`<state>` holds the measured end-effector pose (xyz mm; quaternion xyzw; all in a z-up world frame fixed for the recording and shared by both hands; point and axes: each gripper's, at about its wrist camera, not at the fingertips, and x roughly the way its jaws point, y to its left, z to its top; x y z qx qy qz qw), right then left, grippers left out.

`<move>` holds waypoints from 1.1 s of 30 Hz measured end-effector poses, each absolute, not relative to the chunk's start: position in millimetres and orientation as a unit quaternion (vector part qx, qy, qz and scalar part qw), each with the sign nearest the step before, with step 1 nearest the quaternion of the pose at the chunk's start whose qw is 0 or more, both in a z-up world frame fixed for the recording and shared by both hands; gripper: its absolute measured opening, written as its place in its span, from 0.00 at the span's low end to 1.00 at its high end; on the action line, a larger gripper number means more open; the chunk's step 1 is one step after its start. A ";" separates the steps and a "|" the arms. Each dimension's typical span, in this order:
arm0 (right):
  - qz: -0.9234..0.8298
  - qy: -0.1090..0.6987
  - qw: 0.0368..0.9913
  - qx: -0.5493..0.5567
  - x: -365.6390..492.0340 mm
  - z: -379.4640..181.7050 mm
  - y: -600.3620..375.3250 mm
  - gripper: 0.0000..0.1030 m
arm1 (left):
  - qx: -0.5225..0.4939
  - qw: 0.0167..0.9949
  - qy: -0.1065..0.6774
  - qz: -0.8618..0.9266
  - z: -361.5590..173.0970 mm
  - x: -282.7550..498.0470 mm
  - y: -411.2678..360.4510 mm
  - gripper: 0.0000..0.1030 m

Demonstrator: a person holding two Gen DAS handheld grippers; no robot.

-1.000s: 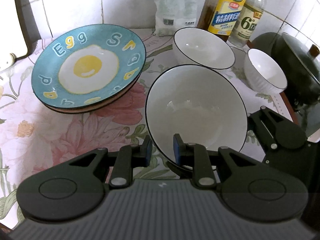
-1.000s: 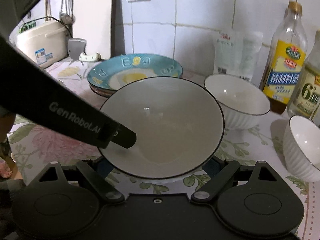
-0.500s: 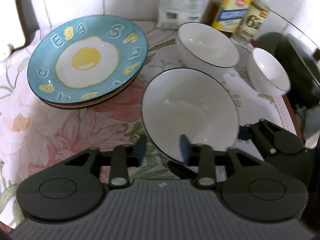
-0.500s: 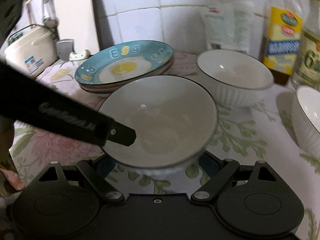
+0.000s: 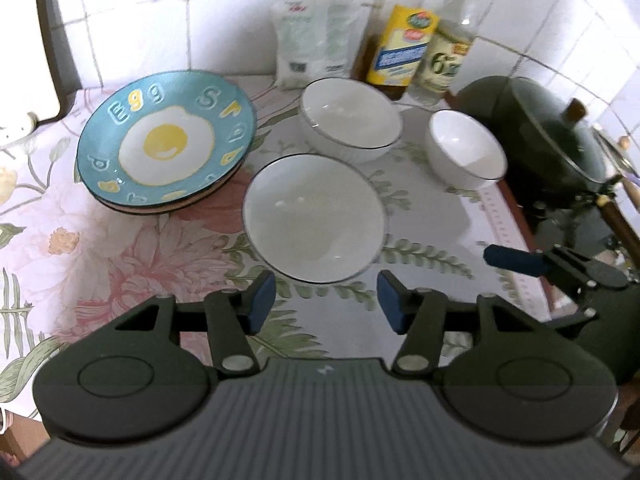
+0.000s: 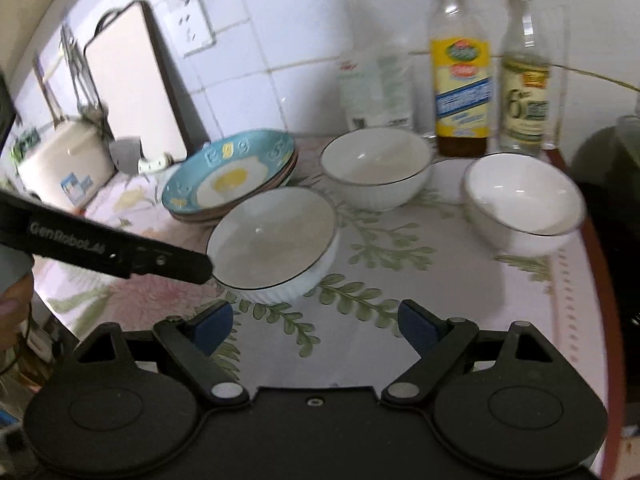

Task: Organize plates and bowls
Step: 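Move both grippers to a second white bowl near the bottles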

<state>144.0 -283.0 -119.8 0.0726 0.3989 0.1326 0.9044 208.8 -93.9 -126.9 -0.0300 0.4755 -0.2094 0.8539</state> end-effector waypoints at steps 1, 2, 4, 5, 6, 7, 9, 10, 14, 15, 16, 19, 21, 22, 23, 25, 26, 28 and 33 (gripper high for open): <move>0.128 0.390 0.908 0.084 138.1 -113.3 -290.1 0.87 | -0.032 0.854 0.476 -0.210 -123.9 205.8 -94.8 0.57; 0.128 0.380 0.911 0.095 132.2 -107.2 -296.5 0.87 | -0.033 0.853 0.477 -0.210 -122.0 203.4 -96.3 0.57; 0.126 0.370 0.914 0.112 122.0 -95.1 -307.5 0.87 | -0.032 0.852 0.477 -0.214 -117.9 197.6 -100.0 0.57; 0.124 0.366 0.915 0.114 118.0 -89.8 -311.0 0.87 | -0.029 0.853 0.474 -0.216 -115.6 194.8 -102.8 0.57; 0.121 0.361 0.917 0.114 113.8 -84.4 -313.9 0.87 | -0.026 0.854 0.472 -0.217 -113.3 192.0 -105.6 0.57; 0.120 0.357 0.920 0.109 109.9 -79.1 -316.0 0.86 | -0.023 0.855 0.470 -0.218 -110.9 189.9 -108.4 0.57; 0.114 0.350 0.925 0.097 103.7 -69.2 -318.4 0.86 | -0.020 0.856 0.465 -0.224 -104.8 185.7 -114.2 0.57; 0.110 0.346 0.927 0.092 100.8 -63.9 -320.2 0.86 | -0.020 0.857 0.462 -0.228 -101.2 183.7 -117.1 0.57; 0.087 0.330 0.938 0.066 93.0 -48.9 -325.2 0.86 | -0.017 0.856 0.451 -0.251 -82.2 177.9 -128.3 0.57; 0.082 0.326 0.940 0.062 91.2 -45.6 -327.2 0.86 | -0.020 0.857 0.447 -0.255 -76.8 177.6 -130.3 0.57; 0.078 0.322 0.941 0.062 90.3 -42.4 -330.4 0.86 | -0.023 0.857 0.445 -0.260 -71.9 177.6 -132.3 0.57; 0.070 0.314 0.944 0.076 89.1 -32.5 -342.3 0.84 | -0.029 0.857 0.439 -0.270 -58.9 177.8 -140.7 0.57; 0.067 0.311 0.944 0.086 91.5 -26.6 -349.2 0.83 | -0.028 0.858 0.435 -0.273 -52.9 177.7 -149.3 0.57; 0.065 0.313 0.943 0.090 94.0 -23.8 -351.9 0.80 | -0.029 0.858 0.433 -0.273 -50.8 177.7 -153.6 0.57; 0.061 0.317 0.942 0.093 97.7 -21.7 -353.6 0.79 | -0.030 0.858 0.433 -0.274 -49.7 178.2 -158.3 0.57; 0.052 0.325 0.939 0.099 106.7 -18.8 -359.6 0.74 | -0.038 0.857 0.438 -0.270 -50.5 181.1 -167.4 0.57; 0.048 0.328 0.938 0.103 110.9 -18.9 -363.1 0.73 | -0.042 0.856 0.442 -0.266 -51.3 183.8 -172.9 0.56; 0.043 0.337 0.933 0.118 121.1 -21.7 -371.2 0.69 | -0.052 0.855 0.447 -0.257 -55.4 189.3 -182.2 0.55; 0.025 0.350 0.923 0.159 145.3 -40.8 -392.9 0.68 | -0.080 0.865 0.443 -0.221 -73.3 207.4 -199.2 0.55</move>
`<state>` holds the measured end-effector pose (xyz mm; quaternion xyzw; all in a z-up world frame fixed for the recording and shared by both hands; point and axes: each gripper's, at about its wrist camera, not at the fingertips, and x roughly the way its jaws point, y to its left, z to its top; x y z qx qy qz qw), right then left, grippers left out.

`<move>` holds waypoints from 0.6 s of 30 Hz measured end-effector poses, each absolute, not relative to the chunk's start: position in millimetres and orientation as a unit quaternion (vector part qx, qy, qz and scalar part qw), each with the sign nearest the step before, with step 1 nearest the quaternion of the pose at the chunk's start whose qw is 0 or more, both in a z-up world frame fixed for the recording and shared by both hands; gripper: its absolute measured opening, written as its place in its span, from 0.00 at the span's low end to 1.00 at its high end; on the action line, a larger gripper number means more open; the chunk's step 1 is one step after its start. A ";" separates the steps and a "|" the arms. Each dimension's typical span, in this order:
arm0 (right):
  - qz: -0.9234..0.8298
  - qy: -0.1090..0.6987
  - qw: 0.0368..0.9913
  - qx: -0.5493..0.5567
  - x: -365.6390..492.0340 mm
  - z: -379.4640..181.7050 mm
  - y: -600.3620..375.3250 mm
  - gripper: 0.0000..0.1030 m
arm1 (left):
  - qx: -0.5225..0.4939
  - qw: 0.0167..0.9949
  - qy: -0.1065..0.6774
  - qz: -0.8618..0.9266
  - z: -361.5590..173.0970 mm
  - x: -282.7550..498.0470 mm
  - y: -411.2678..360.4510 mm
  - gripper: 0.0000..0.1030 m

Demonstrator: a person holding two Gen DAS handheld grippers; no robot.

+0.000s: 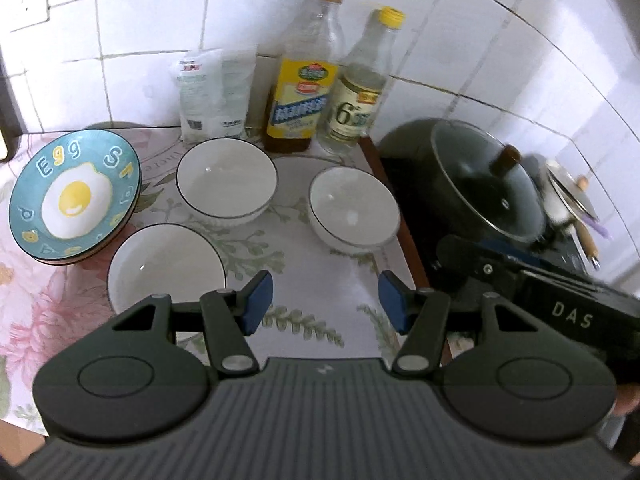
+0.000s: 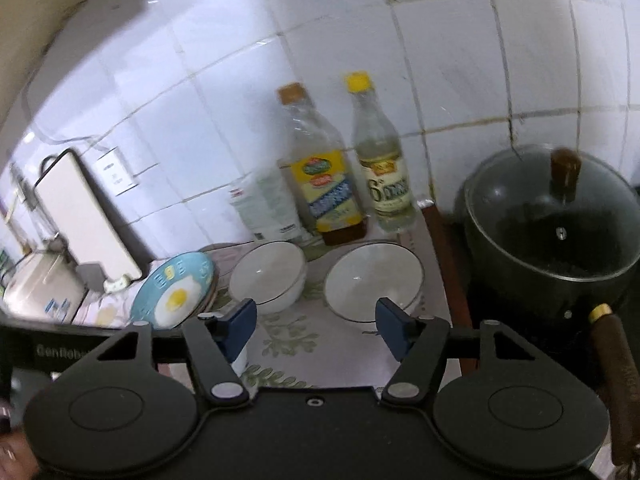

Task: Organize plates and bowls
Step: 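Move both grippers to a second white bowl near the bottles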

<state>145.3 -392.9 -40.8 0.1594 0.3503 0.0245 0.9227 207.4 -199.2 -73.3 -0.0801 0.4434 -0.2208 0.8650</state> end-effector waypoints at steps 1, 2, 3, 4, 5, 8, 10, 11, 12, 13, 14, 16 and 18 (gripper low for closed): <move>0.017 0.354 0.920 0.165 150.5 -47.0 -396.9 0.68 | -0.086 0.868 0.441 -0.213 -77.8 212.2 -202.6 0.55; 0.011 0.358 0.918 0.171 155.5 -53.2 -400.7 0.68 | -0.089 0.871 0.438 -0.205 -81.2 216.3 -205.8 0.55; 0.006 0.361 0.915 0.178 160.9 -59.7 -404.7 0.68 | -0.089 0.875 0.434 -0.198 -84.9 220.4 -209.3 0.55; 0.001 0.366 0.912 0.186 167.0 -67.0 -409.3 0.68 | -0.090 0.878 0.430 -0.192 -88.6 224.6 -213.0 0.54; -0.004 0.370 0.909 0.194 172.3 -72.3 -410.7 0.68 | -0.091 0.880 0.426 -0.187 -92.9 228.9 -217.1 0.54; -0.020 0.380 0.899 0.217 187.1 -90.3 -415.6 0.68 | -0.098 0.881 0.431 -0.172 -104.7 241.3 -227.6 0.52; -0.033 0.384 0.894 0.228 194.5 -102.9 -418.6 0.68 | -0.102 0.878 0.436 -0.168 -112.3 249.2 -235.3 0.48; -0.038 0.386 0.891 0.234 198.2 -109.4 -419.9 0.67 | -0.101 0.879 0.436 -0.165 -114.6 251.9 -239.3 0.47; -0.041 0.387 0.890 0.238 200.7 -115.1 -420.3 0.66 | -0.097 0.880 0.435 -0.162 -116.5 254.5 -243.2 0.46; -0.045 0.388 0.889 0.240 202.8 -120.8 -420.3 0.64 | -0.092 0.881 0.435 -0.159 -118.1 257.3 -247.1 0.45; -0.049 0.388 0.888 0.241 204.8 -125.4 -419.6 0.64 | -0.087 0.882 0.436 -0.157 -119.7 260.4 -251.1 0.45; -0.055 0.389 0.887 0.243 208.9 -133.9 -418.6 0.60 | -0.081 0.882 0.438 -0.156 -122.1 266.2 -257.7 0.43; -0.057 0.392 0.885 0.246 214.6 -141.0 -418.4 0.58 | -0.071 0.883 0.439 -0.151 -124.0 272.4 -264.4 0.43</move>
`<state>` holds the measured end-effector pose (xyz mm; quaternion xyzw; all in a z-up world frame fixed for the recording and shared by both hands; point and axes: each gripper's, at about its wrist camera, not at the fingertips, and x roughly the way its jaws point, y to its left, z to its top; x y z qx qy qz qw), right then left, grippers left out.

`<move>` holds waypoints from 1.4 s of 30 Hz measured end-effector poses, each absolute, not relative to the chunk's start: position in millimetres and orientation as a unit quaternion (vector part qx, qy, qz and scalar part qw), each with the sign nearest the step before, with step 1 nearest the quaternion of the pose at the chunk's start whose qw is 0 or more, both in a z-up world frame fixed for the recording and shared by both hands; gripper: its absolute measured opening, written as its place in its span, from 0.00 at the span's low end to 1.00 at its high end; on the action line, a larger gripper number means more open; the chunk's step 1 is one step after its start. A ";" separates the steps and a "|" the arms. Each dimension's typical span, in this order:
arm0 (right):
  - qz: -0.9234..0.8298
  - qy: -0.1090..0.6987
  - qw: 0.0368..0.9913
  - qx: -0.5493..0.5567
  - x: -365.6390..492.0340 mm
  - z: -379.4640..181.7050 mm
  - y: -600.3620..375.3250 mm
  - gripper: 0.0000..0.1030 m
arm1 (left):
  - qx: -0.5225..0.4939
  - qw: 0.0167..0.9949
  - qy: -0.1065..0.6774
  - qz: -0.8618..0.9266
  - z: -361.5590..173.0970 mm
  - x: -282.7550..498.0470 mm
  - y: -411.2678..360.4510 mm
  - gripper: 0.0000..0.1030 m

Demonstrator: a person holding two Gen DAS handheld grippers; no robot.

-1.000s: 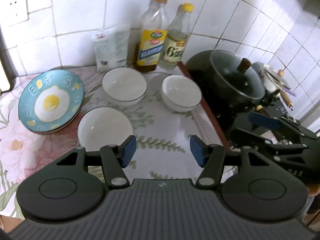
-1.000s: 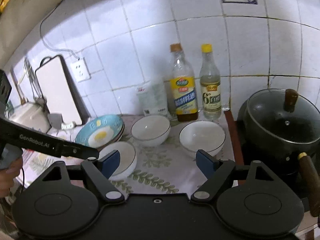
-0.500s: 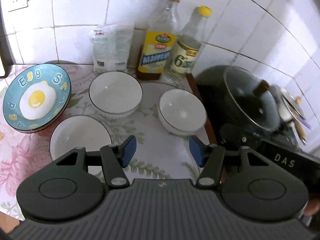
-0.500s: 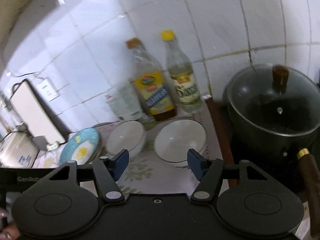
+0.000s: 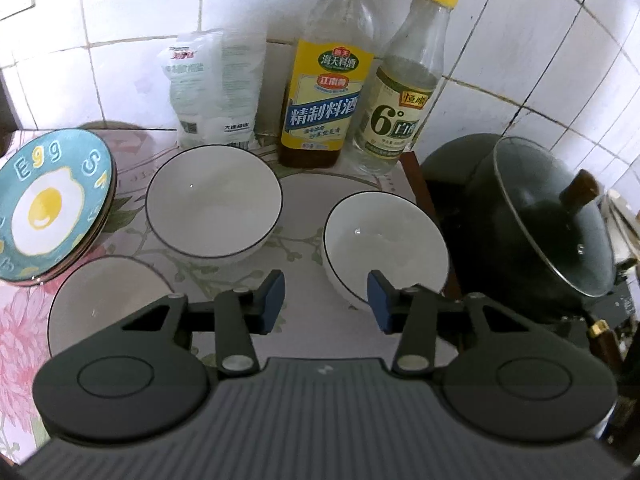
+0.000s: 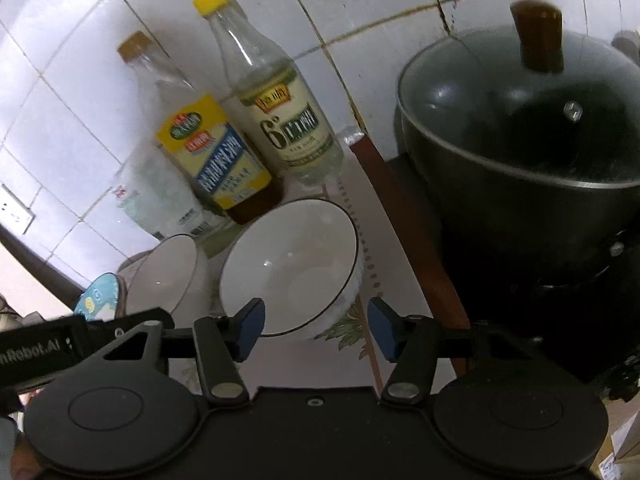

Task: Organize plates and bowls
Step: 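Move both grippers to a second white bowl near the bottles, then close both grippers on the second bowl rim and lift it, then carry the second white bowl with both grippers over the first bowl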

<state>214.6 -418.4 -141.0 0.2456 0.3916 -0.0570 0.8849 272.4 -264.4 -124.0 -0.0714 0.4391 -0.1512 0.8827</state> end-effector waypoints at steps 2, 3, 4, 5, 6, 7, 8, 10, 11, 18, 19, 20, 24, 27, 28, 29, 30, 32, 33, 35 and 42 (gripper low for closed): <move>-0.062 0.392 0.885 0.244 219.3 -146.6 -417.9 0.56 | -0.052 0.883 0.442 -0.147 -127.2 279.3 -272.7 0.43; -0.065 0.390 0.887 0.240 221.1 -148.2 -417.4 0.55 | -0.041 0.883 0.445 -0.145 -129.2 283.5 -277.0 0.43; -0.067 0.389 0.888 0.235 223.4 -149.7 -417.2 0.54 | -0.030 0.882 0.447 -0.144 -131.4 287.1 -281.1 0.43; -0.070 0.389 0.889 0.232 223.9 -150.7 -417.6 0.54 | -0.019 0.882 0.448 -0.143 -133.7 290.7 -285.1 0.43; -0.073 0.390 0.889 0.230 225.9 -152.1 -418.4 0.53 | -0.009 0.882 0.449 -0.141 -136.4 294.5 -289.3 0.43; -0.075 0.390 0.889 0.229 227.9 -153.6 -419.5 0.52 | 0.000 0.882 0.451 -0.140 -139.3 297.8 -292.5 0.43; -0.077 0.390 0.888 0.230 229.4 -154.9 -421.4 0.52 | 0.007 0.880 0.455 -0.138 -142.4 301.5 -295.1 0.43; -0.081 0.394 0.885 0.236 233.6 -159.4 -424.7 0.44 | 0.009 0.875 0.463 -0.138 -147.2 306.3 -297.2 0.43; -0.081 0.396 0.883 0.238 235.4 -161.2 -426.0 0.41 | 0.005 0.872 0.468 -0.139 -149.4 308.4 -297.4 0.41; -0.078 0.397 0.880 0.247 236.9 -166.8 -427.8 0.29 | -0.003 0.861 0.486 -0.148 -159.3 311.5 -305.3 0.19; -0.079 0.399 0.879 0.249 238.1 -168.0 -427.6 0.29 | -0.003 0.860 0.489 -0.147 -160.3 312.4 -306.3 0.19; -0.080 0.401 0.877 0.251 240.5 -169.5 -427.5 0.29 | -0.004 0.859 0.491 -0.145 -161.7 313.4 -307.3 0.18; -0.087 0.405 0.871 0.264 242.9 -173.4 -428.5 0.27 | -0.022 0.852 0.502 -0.144 -165.1 316.6 -307.2 0.11; -0.091 0.409 0.869 0.262 242.6 -172.3 -427.3 0.24 | -0.016 0.851 0.504 -0.143 -164.1 313.4 -308.1 0.10; -0.092 0.412 0.869 0.260 242.1 -172.0 -426.9 0.23 | -0.013 0.851 0.505 -0.143 -163.7 311.9 -308.2 0.10; -0.092 0.414 0.868 0.260 241.1 -171.6 -426.4 0.23 | -0.012 0.851 0.506 -0.142 -163.1 310.0 -307.7 0.10; -0.091 0.416 0.866 0.263 239.1 -171.4 -426.7 0.23 | -0.012 0.849 0.508 -0.142 -162.4 308.5 -306.8 0.10; -0.091 0.421 0.861 0.269 234.9 -171.2 -426.5 0.23 | -0.015 0.847 0.513 -0.143 -160.7 304.5 -304.0 0.10; -0.090 0.424 0.860 0.270 232.9 -171.0 -425.8 0.23 | -0.014 0.846 0.514 -0.143 -159.5 302.1 -302.9 0.10; -0.088 0.430 0.857 0.271 227.7 -169.7 -423.5 0.23 | -0.012 0.845 0.516 -0.143 -155.9 295.3 -300.5 0.10; -0.069 0.435 0.852 0.284 200.5 -156.1 -414.4 0.23 | 0.018 0.856 0.496 -0.144 -129.2 262.6 -289.9 0.10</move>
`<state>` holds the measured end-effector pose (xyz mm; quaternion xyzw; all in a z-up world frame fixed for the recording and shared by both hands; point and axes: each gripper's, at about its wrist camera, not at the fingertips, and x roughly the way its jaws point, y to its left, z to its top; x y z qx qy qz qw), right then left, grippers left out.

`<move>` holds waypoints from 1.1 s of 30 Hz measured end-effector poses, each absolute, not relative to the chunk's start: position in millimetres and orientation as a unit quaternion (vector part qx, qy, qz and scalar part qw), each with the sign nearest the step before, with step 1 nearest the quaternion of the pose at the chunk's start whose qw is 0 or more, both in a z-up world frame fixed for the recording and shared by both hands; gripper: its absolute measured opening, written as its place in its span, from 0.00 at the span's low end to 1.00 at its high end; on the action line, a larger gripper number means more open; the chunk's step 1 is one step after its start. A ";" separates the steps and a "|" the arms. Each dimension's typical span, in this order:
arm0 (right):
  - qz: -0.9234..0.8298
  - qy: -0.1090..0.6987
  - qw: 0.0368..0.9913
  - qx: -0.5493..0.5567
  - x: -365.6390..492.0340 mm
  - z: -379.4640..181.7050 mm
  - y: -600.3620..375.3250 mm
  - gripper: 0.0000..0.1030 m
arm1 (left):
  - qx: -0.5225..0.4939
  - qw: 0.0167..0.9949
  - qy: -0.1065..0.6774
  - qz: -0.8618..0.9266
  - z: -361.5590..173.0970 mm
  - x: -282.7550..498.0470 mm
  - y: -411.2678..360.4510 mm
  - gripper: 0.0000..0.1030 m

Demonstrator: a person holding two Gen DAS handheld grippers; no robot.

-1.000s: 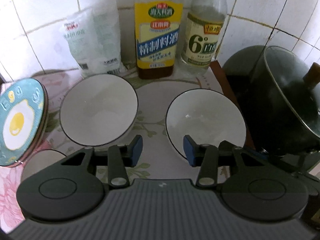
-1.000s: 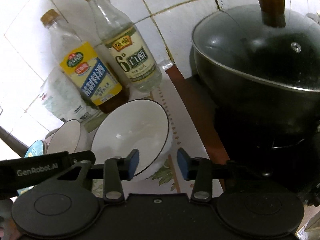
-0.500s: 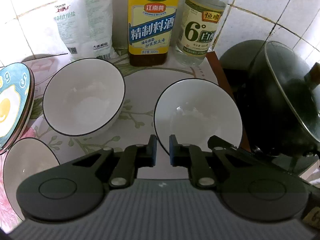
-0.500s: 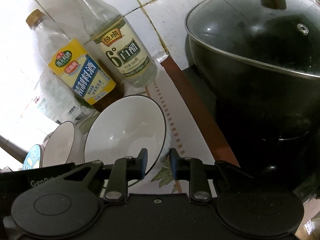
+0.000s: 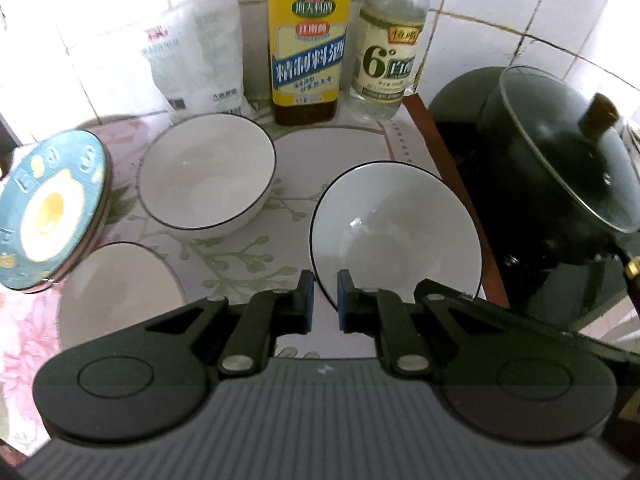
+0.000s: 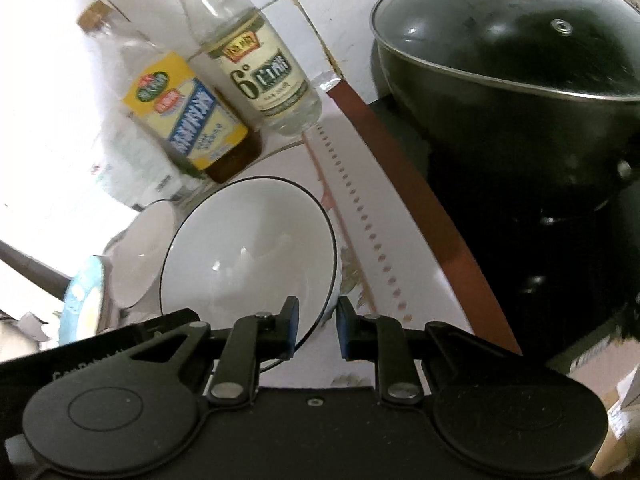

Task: Organize plates and bowls
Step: 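Carry the second white bowl with both grippers over the first bowl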

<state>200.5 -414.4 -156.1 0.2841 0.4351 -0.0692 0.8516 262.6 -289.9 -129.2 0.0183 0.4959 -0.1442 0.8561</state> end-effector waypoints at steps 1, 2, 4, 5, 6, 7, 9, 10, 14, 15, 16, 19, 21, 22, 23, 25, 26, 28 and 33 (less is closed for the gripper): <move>-0.065 0.430 0.855 0.282 194.2 -151.2 -412.8 0.23 | 0.024 0.857 0.496 -0.140 -125.8 257.8 -289.1 0.10; -0.063 0.426 0.859 0.277 189.6 -146.6 -410.5 0.23 | 0.025 0.857 0.496 -0.135 -122.2 253.2 -287.1 0.10; -0.065 0.415 0.870 0.259 180.2 -136.6 -403.6 0.23 | 0.020 0.861 0.490 -0.133 -114.5 244.9 -281.6 0.09; -0.062 0.410 0.873 0.255 176.1 -132.7 -400.9 0.23 | 0.020 0.865 0.484 -0.131 -109.6 239.9 -277.9 0.10; -0.060 0.408 0.876 0.252 172.0 -129.0 -397.7 0.23 | 0.018 0.867 0.480 -0.131 -105.2 235.8 -274.0 0.10; -0.059 0.405 0.877 0.251 167.6 -124.9 -394.3 0.23 | 0.015 0.868 0.478 -0.132 -101.4 232.4 -271.0 0.10; -0.057 0.402 0.879 0.249 160.1 -117.8 -389.0 0.23 | 0.011 0.870 0.474 -0.134 -92.6 223.5 -263.1 0.10; -0.056 0.399 0.881 0.248 155.9 -113.6 -385.8 0.23 | 0.008 0.871 0.472 -0.135 -88.1 218.8 -258.2 0.10; -0.045 0.386 0.890 0.239 138.9 -94.9 -373.1 0.23 | -0.010 0.877 0.461 -0.136 -74.3 200.2 -235.4 0.10; -0.043 0.383 0.892 0.235 136.1 -90.4 -368.5 0.23 | -0.013 0.877 0.461 -0.136 -71.2 196.0 -229.7 0.10; -0.040 0.382 0.894 0.230 132.8 -85.3 -363.0 0.23 | -0.017 0.877 0.460 -0.136 -67.7 191.9 -223.4 0.10; -0.029 0.379 0.900 0.216 123.7 -72.4 -348.2 0.23 | -0.026 0.880 0.454 -0.134 -58.4 182.5 -207.9 0.10; -0.024 0.378 0.901 0.211 120.6 -65.8 -337.7 0.23 | -0.027 0.883 0.449 -0.133 -52.6 176.9 -197.4 0.10; -0.021 0.378 0.901 0.211 120.9 -64.1 -334.9 0.23 | -0.029 0.884 0.448 -0.131 -50.1 174.2 -191.9 0.10; -0.019 0.377 0.902 0.208 120.0 -61.9 -330.1 0.23 | -0.031 0.884 0.447 -0.130 -48.4 172.5 -186.5 0.10; -0.015 0.377 0.903 0.204 118.7 -58.5 -320.8 0.23 | -0.039 0.884 0.447 -0.128 -47.1 169.6 -173.5 0.10; -0.013 0.378 0.904 0.201 117.7 -57.6 -315.6 0.23 | -0.042 0.884 0.448 -0.127 -47.2 168.6 -167.1 0.10; -0.010 0.381 0.903 0.197 116.4 -56.7 -304.9 0.23 | -0.048 0.884 0.449 -0.123 -48.5 166.6 -154.8 0.10; 0.003 0.394 0.901 0.182 122.8 -57.9 -280.2 0.23 | -0.059 0.885 0.449 -0.111 -54.0 163.8 -128.7 0.10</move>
